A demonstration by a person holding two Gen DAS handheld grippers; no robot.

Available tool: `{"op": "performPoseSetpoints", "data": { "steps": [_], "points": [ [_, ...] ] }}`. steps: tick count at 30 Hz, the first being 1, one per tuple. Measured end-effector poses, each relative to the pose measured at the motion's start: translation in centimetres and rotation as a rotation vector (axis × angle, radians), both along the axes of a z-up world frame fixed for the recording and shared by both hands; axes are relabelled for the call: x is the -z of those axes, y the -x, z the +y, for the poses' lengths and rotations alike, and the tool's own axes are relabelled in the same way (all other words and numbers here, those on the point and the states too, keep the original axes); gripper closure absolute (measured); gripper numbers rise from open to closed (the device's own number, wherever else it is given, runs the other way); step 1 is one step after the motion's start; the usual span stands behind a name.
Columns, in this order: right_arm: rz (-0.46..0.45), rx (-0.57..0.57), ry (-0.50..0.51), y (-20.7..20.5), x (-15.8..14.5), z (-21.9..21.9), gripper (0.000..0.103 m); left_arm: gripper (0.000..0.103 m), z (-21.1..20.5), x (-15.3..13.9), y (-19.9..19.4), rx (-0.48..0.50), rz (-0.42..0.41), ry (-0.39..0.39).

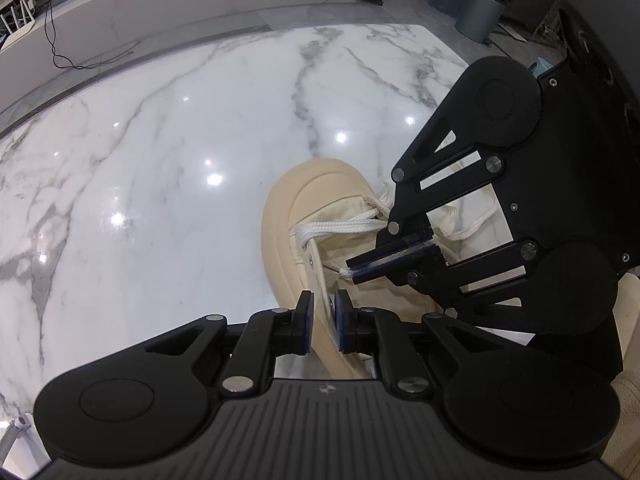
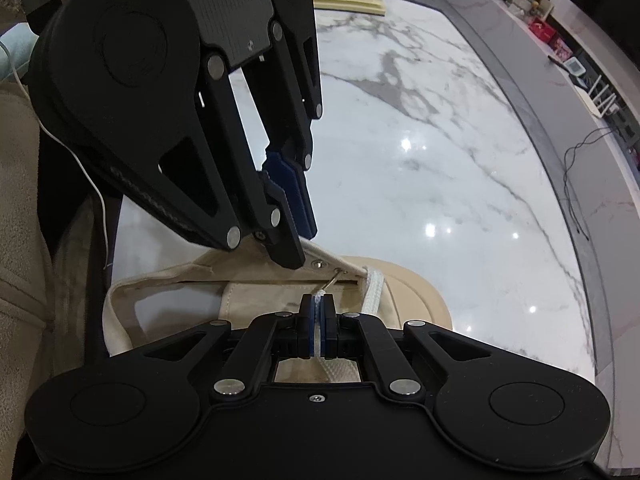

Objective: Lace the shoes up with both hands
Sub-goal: 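Push the lace tip into the eyelet with the right gripper toward the left gripper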

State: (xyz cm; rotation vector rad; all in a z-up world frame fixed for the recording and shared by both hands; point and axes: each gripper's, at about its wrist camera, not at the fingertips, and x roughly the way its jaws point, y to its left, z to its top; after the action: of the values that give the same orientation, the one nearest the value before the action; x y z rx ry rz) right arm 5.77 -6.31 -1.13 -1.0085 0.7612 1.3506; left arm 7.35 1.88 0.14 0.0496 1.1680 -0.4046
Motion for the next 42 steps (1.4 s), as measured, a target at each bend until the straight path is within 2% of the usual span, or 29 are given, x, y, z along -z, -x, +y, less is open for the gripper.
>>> {"op": "performPoseSetpoints", "data": {
  "steps": [6, 9, 13, 16, 19, 25, 37, 42],
  "points": [
    [-0.015, 0.036, 0.003, -0.8, 0.2, 0.3, 0.102, 0.093, -0.2, -1.3, 0.3, 0.063, -0.037, -0.001],
    [-0.013, 0.040, -0.004, -0.8, 0.2, 0.3, 0.102, 0.093, -0.3, -2.2, 0.4, 0.125, -0.073, -0.052],
    [-0.004, 0.057, -0.025, -1.0, 0.2, 0.3, 0.102, 0.093, -1.0, -2.4, 0.3, 0.266, -0.119, -0.198],
    [0.009, 0.073, -0.037, -1.2, 0.1, 0.1, 0.102, 0.093, -1.9, -1.4, 0.7, 0.418, -0.166, -0.275],
    [0.032, 0.098, -0.053, -1.6, 0.1, -0.1, 0.102, 0.093, -2.7, 0.0, 0.9, 0.526, -0.187, -0.349],
    [0.073, 0.124, -0.073, -2.1, 0.0, -0.5, 0.102, 0.093, -3.4, 1.9, 1.7, 0.729, -0.278, -0.387],
    [0.117, 0.156, -0.101, -2.6, 0.2, -0.8, 0.102, 0.093, -4.5, 3.5, 2.3, 0.909, -0.303, -0.445],
    [0.133, 0.178, -0.115, -2.8, 0.2, -1.1, 0.102, 0.093, -5.0, 4.4, 2.3, 0.904, -0.277, -0.468]
  ]
}}
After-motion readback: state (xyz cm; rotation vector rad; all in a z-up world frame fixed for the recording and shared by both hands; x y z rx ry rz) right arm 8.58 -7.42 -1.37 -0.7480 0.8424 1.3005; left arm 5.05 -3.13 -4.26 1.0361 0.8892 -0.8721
